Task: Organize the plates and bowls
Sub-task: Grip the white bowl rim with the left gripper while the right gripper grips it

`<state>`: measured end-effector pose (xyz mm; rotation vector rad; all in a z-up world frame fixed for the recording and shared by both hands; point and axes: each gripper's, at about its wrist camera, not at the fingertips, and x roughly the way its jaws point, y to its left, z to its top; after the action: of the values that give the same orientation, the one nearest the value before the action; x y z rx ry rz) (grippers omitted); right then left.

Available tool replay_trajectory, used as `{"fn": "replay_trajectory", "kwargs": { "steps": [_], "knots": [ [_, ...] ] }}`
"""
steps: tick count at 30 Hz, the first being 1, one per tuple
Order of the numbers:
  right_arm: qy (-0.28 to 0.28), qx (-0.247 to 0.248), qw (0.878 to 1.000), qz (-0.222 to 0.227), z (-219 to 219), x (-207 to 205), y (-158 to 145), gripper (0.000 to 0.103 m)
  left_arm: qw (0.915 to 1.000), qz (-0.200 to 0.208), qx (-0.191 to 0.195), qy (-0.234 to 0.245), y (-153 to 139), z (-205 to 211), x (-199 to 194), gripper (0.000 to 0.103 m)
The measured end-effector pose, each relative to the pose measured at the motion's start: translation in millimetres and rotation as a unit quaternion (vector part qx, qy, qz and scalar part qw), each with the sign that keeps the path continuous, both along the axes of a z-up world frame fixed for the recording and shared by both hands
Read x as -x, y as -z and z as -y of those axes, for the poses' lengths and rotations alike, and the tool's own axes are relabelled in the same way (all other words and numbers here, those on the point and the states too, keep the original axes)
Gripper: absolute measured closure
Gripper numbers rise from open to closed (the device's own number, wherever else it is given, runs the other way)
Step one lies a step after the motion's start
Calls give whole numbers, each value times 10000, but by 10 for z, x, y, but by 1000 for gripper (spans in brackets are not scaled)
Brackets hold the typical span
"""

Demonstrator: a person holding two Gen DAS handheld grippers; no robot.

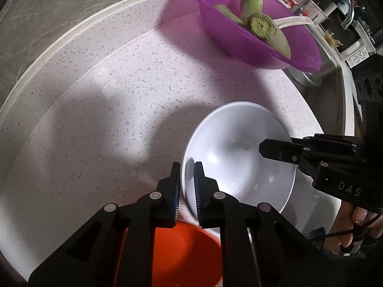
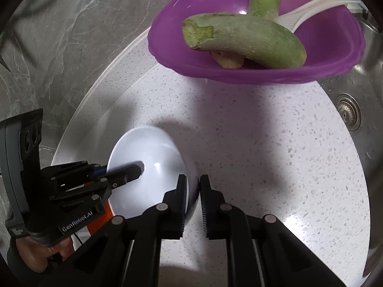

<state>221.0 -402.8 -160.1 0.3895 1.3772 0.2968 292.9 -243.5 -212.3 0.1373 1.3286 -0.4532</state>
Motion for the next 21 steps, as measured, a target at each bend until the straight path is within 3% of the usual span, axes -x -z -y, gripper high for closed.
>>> {"fn": "replay_trajectory", "kwargs": {
  "steps": [16, 19, 21],
  "knots": [
    [-37, -3, 10000, -6, -4, -84, 11, 91, 9999, -43, -109, -6, 37, 78, 37, 94],
    [-57, 69, 10000, -32, 28, -52, -22, 84, 9998, -183, -38, -69, 32, 23, 42, 92],
    [-46, 100, 9999, -71, 49, -5, -63, 73, 9998, -142, -52, -127, -27, -47, 75, 81]
  ]
}}
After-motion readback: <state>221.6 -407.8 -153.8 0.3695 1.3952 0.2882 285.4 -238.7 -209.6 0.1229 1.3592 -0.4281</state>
